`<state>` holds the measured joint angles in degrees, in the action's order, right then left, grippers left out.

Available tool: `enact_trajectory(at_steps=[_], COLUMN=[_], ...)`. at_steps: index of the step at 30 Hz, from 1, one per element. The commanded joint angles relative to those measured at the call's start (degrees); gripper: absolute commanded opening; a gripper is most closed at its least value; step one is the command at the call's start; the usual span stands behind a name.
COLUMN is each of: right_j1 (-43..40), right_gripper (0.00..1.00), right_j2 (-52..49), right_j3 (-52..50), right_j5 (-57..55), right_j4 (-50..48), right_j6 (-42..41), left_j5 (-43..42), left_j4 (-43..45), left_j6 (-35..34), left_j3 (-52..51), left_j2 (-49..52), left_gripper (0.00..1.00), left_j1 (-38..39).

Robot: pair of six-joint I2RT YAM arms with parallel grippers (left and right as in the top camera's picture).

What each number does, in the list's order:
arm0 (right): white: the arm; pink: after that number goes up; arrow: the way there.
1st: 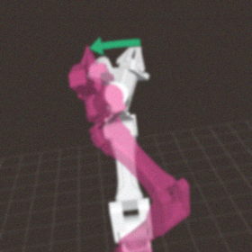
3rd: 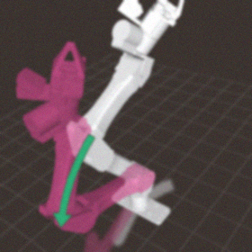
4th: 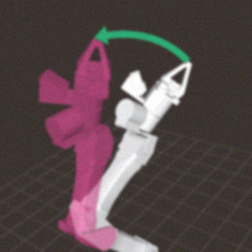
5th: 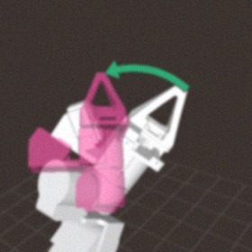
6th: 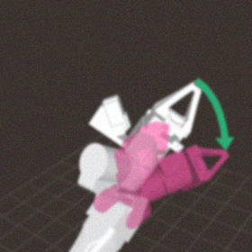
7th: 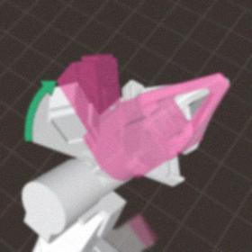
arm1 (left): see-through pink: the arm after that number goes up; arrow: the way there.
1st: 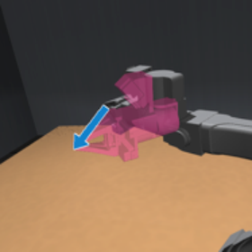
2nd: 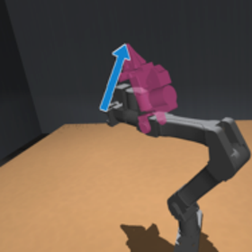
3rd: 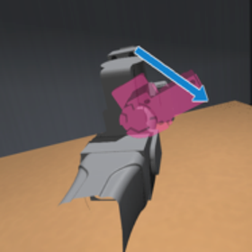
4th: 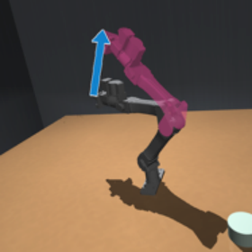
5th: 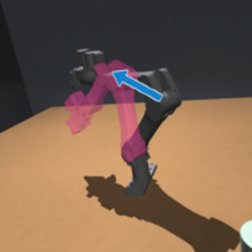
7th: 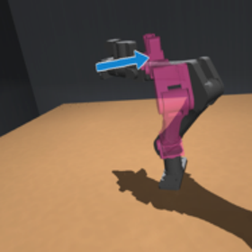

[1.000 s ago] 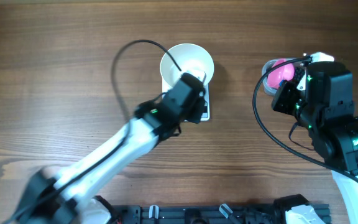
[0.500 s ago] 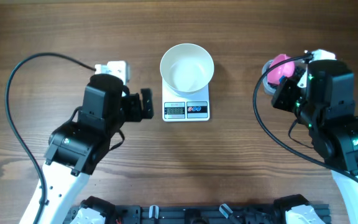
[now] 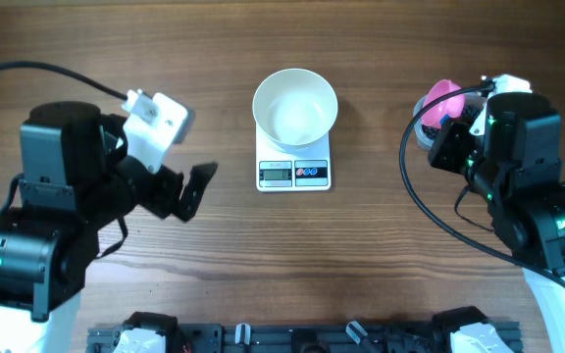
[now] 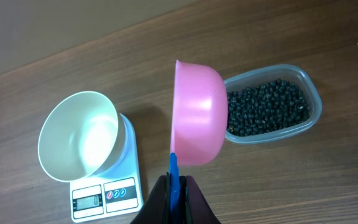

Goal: Scoop item into bowl and weigh 150g on scale
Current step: 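Lift the left gripper off the scale and retract it to the left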

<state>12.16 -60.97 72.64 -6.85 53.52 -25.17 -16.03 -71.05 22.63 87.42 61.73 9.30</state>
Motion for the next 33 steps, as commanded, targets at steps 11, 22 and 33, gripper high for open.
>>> enact_trajectory(at_steps=[11, 22, 33], right_j1=[-0.2, -0.2, -0.2], right_gripper=[0.04, 0.04, 0.04], right_j2=[-0.1, -0.1, -0.1], right_j3=[0.9, 0.9, 0.9], right_j5=[0.6, 0.6, 0.6], right_j4=[0.8, 1.4, 1.7], right_j6=[1.2, 1.2, 1.2], left_j5=[-3.4, -3.4, -3.4], left_j4=[-7.5, -7.5, -7.5], left_j6=[7.1, 7.1, 7.1], left_j3=[-0.2, -0.2, -0.2], left_j2=[5.3, 5.6, 5.6], left_gripper=[1.0, 1.0, 1.0], left_j1=[-1.2, -1.2, -1.2])
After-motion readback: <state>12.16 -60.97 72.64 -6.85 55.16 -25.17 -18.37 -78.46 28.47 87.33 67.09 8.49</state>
